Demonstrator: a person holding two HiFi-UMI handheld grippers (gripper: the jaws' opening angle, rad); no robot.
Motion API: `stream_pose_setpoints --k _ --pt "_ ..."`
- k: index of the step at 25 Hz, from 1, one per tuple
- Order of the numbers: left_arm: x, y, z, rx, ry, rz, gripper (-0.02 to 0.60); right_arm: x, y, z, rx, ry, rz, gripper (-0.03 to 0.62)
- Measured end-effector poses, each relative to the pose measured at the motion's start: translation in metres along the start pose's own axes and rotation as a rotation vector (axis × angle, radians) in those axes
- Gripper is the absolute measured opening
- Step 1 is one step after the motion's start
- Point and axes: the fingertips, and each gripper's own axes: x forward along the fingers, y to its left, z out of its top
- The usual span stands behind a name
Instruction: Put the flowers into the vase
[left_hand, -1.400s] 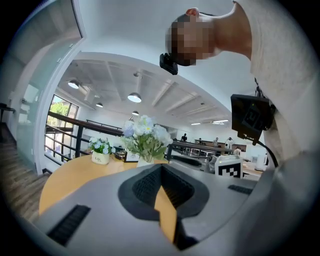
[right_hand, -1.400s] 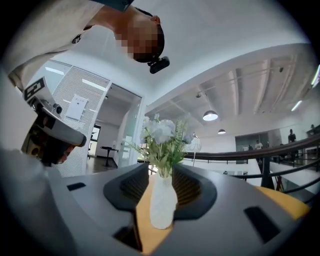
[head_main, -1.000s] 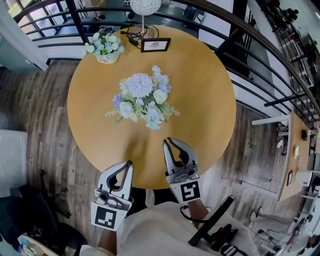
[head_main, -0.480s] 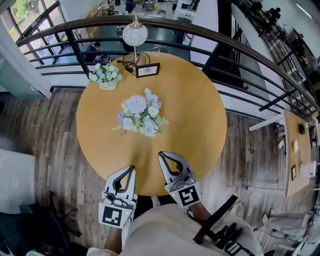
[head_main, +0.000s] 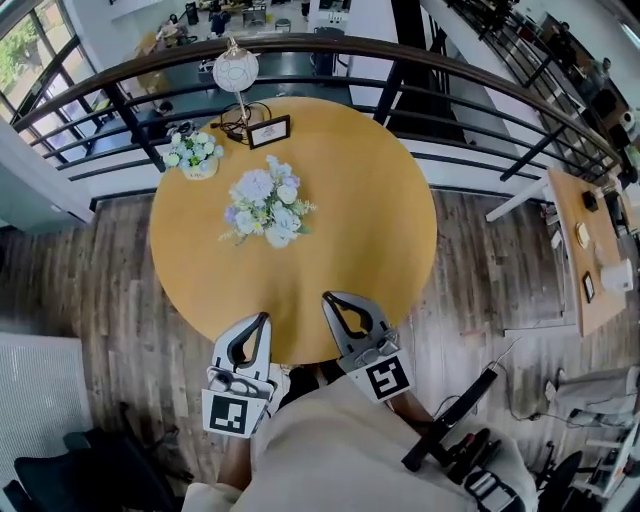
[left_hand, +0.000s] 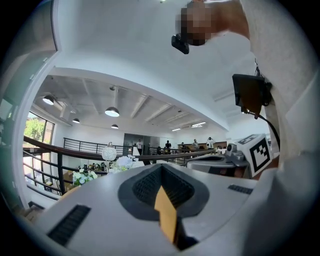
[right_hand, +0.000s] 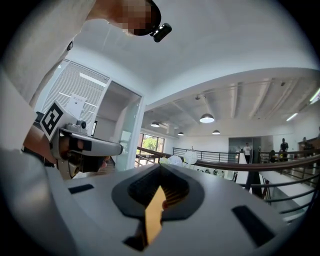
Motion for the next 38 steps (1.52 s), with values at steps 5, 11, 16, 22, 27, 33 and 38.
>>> stream_pose_setpoints --k 5,11,16,22,27,33,38 --pt "-0.007 -0.022 -0.003 0.04 0.011 -0.014 0.006 -0.027 0.0 0.005 0.011 0.011 -0.003 0.008" --pt "-0.022 -0.067 0.002 0.055 0.011 -0.018 0.006 -0.068 0.003 0.025 0.024 -0.024 0.007 0.008" --pt "-0.034 -0.119 -0.012 0.038 0.024 -0.009 0.006 -0.12 0.007 0.018 0.048 -0.018 0.024 0.007" --pt "-0.047 -0.178 -0.027 0.013 0.034 -0.019 0.006 -0.173 0.004 0.019 0.058 -0.036 0.037 0.006" --pt "-0.06 -0.198 -0.024 0.044 0.019 -0.018 0.006 -0.196 0.013 0.019 0.044 -0.044 0.052 0.006" --pt "-0.077 -0.203 -0.018 0.082 0.002 0.017 0.006 -0.21 0.021 0.025 0.021 -0.063 0.068 0.006" --pt "-0.089 -0.209 -0.012 0.098 -0.009 0.046 0.006 -0.222 0.029 0.028 0.01 -0.067 0.086 0.006"
